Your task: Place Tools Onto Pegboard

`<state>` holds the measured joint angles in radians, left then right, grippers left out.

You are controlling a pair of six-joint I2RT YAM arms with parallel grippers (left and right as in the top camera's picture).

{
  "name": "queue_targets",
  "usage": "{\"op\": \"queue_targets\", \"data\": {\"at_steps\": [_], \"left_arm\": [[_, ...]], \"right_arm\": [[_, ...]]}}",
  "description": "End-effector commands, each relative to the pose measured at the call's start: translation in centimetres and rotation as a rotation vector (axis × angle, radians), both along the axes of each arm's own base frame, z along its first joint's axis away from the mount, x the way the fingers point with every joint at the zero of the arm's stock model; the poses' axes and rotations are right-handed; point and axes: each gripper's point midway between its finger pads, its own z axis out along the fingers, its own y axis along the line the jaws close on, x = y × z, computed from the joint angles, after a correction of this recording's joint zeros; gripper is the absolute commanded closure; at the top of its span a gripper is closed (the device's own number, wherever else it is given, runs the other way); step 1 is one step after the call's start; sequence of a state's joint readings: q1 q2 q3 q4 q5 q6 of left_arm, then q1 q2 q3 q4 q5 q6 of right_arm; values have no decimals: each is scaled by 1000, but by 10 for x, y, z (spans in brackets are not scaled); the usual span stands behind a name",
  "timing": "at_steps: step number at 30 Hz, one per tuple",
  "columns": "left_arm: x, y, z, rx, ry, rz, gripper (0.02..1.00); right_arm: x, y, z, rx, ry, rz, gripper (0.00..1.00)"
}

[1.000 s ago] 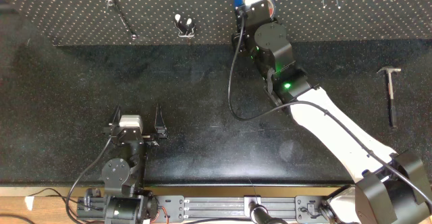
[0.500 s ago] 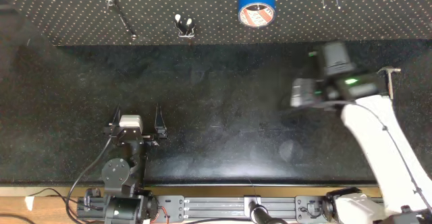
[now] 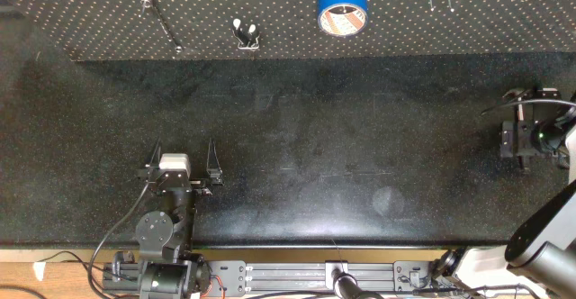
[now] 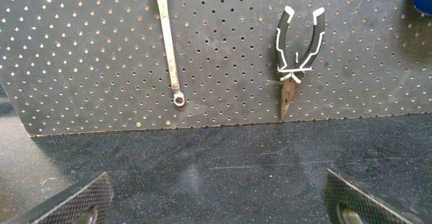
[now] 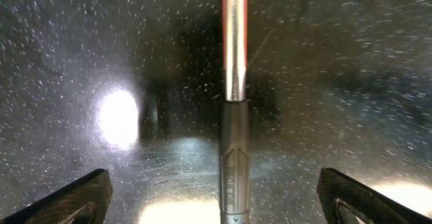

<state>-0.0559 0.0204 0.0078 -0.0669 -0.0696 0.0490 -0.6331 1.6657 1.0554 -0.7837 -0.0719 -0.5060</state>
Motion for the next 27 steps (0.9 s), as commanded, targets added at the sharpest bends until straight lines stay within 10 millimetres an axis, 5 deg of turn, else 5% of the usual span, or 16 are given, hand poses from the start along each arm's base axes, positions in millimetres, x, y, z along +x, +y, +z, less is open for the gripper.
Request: {"op": "queue_targets", "data": {"at_steps": [1, 17, 18, 23, 27], "left_arm": [[0, -2, -1, 12, 2, -9, 23], [0, -2, -1, 12, 1, -9, 23], [0, -2, -1, 12, 1, -9, 20], [0, -2, -1, 12, 1, -8, 23], [0, -2, -1, 12, 1, -8, 23]], "right_arm": [[-2, 7, -19, 48, 35, 37, 7], [-11, 11, -32, 81, 93, 36, 9], [-14, 9, -33, 68, 108, 33, 75], [-24, -1, -39, 18, 176, 21, 855], [-17, -3, -23, 6, 112, -73, 923]]}}
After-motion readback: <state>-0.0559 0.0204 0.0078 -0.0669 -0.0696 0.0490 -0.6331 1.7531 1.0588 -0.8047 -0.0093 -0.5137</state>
